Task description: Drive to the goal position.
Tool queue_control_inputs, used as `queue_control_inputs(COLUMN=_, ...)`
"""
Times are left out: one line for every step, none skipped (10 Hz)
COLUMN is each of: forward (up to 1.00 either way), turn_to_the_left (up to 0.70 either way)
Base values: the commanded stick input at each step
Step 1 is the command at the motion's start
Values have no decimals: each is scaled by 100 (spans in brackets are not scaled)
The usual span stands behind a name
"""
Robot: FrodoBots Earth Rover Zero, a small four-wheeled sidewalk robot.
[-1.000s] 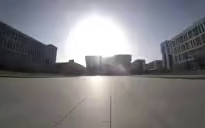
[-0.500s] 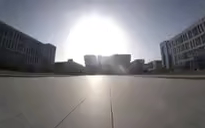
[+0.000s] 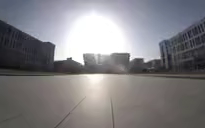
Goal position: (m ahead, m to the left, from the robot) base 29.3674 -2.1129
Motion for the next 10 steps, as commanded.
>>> queue_control_inputs(forward=100, turn_to_the_left=3)
queue_control_inputs(forward=100, turn_to_the_left=3)
queue_control_inputs(forward=100, turn_to_the_left=3)
queue_control_inputs(forward=100, turn_to_the_left=3)
queue_control_inputs(forward=100, turn_to_the_left=3)
queue_control_inputs(forward=100, turn_to_the_left=3)
queue_control_inputs(forward=100, turn_to_the_left=3)
queue_control_inputs(forward=100, turn_to_the_left=3)
queue_control_inputs(forward=100, turn_to_the_left=3)
queue_control_inputs(forward=100, turn_to_the_left=3)
